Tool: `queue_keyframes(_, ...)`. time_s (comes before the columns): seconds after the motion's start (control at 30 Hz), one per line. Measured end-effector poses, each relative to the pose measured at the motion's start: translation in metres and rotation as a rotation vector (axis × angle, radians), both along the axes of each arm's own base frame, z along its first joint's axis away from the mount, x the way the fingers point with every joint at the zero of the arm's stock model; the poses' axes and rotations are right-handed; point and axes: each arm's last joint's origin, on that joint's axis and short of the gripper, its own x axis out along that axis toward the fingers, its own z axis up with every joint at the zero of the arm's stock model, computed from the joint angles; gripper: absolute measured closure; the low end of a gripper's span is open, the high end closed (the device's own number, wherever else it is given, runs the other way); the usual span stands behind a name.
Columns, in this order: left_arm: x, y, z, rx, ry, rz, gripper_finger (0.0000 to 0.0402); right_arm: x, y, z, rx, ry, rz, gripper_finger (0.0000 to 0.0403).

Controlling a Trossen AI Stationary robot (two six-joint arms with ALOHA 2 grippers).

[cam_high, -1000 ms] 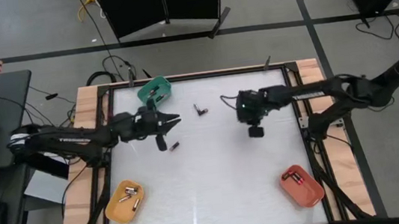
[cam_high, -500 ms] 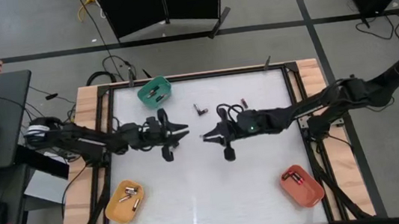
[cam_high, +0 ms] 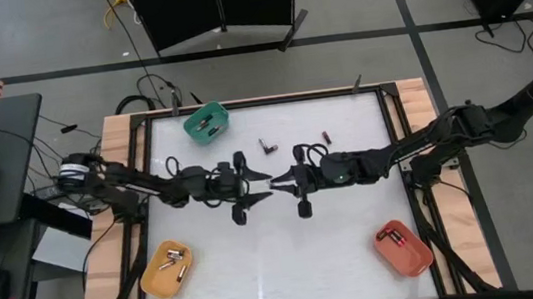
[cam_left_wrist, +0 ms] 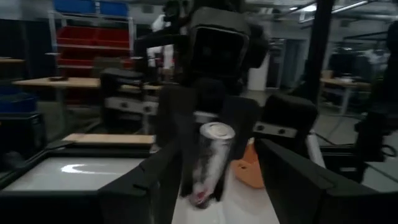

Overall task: Sort batteries
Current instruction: Put the silver battery into the yellow bin

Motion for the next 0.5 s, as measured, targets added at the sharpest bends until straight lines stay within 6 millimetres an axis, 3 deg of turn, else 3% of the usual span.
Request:
queue_keyframes(0.27,0.014,-0.002,0.002,0.006,-0.01,-0.04,0.0197,0.0,0.0,0.001,-0.013,-0.007,-0.002,0.0348)
queue_keyframes(0.5,0.013,-0.002,0.008,0.003,-0.067,-0.026,0.029,0.0,0.0,0.001,-0.017,-0.009,0.002,0.0348)
